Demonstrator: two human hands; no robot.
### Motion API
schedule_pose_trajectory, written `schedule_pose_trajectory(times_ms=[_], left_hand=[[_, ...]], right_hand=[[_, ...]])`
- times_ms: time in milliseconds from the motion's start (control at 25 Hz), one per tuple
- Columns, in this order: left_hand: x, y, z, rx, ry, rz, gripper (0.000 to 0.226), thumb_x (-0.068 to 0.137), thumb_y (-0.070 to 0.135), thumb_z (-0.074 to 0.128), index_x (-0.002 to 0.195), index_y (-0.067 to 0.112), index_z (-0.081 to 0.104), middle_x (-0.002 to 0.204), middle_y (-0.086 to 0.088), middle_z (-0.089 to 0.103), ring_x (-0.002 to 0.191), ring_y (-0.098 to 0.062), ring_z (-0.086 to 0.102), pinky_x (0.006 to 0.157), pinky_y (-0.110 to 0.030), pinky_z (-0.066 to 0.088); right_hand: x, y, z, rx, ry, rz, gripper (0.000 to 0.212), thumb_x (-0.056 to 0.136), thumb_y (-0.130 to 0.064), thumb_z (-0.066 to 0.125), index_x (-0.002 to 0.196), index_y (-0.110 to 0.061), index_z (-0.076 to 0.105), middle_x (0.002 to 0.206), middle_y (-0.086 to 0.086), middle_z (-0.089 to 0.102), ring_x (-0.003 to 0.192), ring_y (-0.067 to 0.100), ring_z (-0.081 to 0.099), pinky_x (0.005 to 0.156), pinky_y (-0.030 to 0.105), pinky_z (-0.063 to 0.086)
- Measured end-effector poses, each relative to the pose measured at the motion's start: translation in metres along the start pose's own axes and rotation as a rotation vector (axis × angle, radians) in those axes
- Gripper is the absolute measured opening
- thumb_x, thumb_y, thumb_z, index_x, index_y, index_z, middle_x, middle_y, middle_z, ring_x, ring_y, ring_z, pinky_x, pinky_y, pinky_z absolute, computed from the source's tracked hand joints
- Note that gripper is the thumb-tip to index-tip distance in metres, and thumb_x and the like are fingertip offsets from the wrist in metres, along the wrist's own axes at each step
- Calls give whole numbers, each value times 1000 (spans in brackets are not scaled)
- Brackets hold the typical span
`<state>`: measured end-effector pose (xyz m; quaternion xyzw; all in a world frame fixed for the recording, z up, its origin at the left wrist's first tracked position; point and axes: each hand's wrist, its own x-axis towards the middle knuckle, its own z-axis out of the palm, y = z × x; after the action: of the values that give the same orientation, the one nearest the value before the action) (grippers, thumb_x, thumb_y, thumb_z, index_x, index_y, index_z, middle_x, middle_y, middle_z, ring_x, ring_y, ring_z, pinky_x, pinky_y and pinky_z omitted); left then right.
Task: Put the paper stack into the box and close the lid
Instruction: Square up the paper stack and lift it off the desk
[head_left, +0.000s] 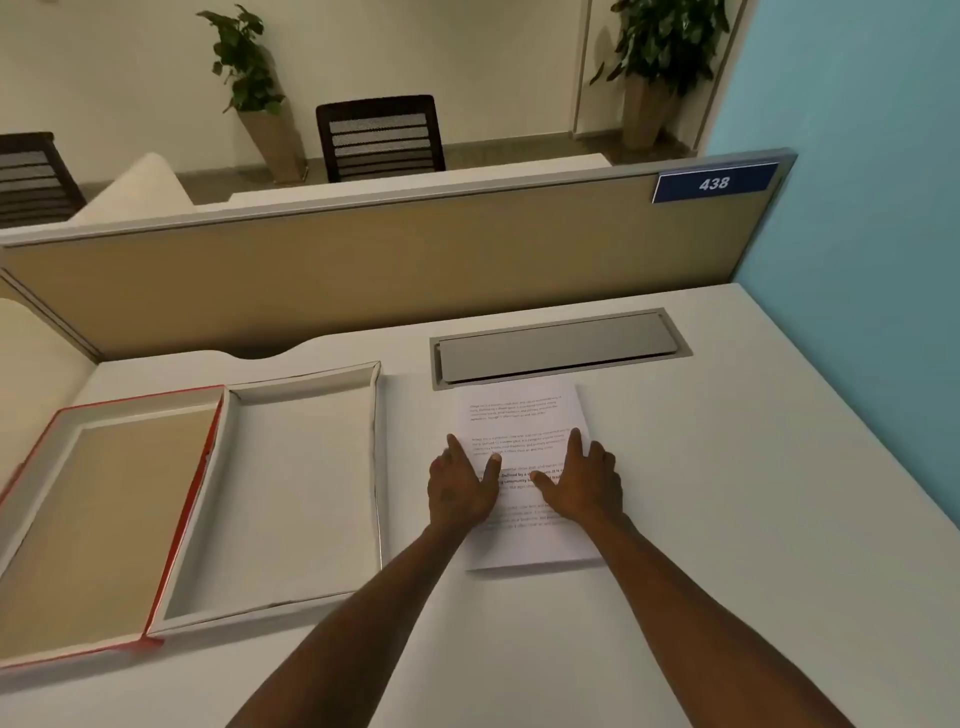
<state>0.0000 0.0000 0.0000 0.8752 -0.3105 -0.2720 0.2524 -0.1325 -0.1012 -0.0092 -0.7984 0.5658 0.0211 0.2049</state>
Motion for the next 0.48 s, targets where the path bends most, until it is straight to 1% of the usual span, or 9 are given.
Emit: schedule_pose_trajectory(times_ms=[80,200,280,360,400,480], left_hand=[[5,9,3,-216,35,-110,89,93,59,50,158,13,11,162,-10,31,147,-37,32,119,-54,32],[14,23,-3,-563,44,-354,88,91,56,57,157,15,16,160,-11,35,142,-39,41,113,-54,38],[24,24,-12,-712,51,-477,85,92,56,56,155,15,19,157,-12,38,138,-39,44,110,-53,40],[33,20,-20,-785,35,-541,75,93,55,55,151,15,28,150,-12,45,131,-36,49,106,-52,42],[36,19,-22,-799,23,-555,69,94,53,54,146,14,34,142,-11,49,124,-35,52,103,-50,43],[39,19,-22,-780,-3,-545,52,95,51,54,131,15,44,120,-9,54,100,-29,55,91,-47,44]], right_hand=[[3,0,-1,-14,-5,7,100,82,-68,59,155,-16,13,153,17,32,139,36,34,107,47,41],[7,1,1,-18,-13,16,100,81,-68,60,154,-17,14,151,16,35,137,35,36,105,46,43],[8,1,3,-19,-18,8,101,81,-68,61,154,-16,15,150,17,36,136,35,36,105,47,43],[10,1,4,-12,-20,0,101,81,-68,61,154,-16,15,149,17,36,136,35,36,105,47,43],[10,1,4,-12,-24,-2,101,81,-68,61,154,-16,15,149,17,36,136,35,36,106,47,43],[10,2,5,-10,-32,4,101,81,-68,61,154,-16,14,150,17,36,137,35,35,106,47,42]])
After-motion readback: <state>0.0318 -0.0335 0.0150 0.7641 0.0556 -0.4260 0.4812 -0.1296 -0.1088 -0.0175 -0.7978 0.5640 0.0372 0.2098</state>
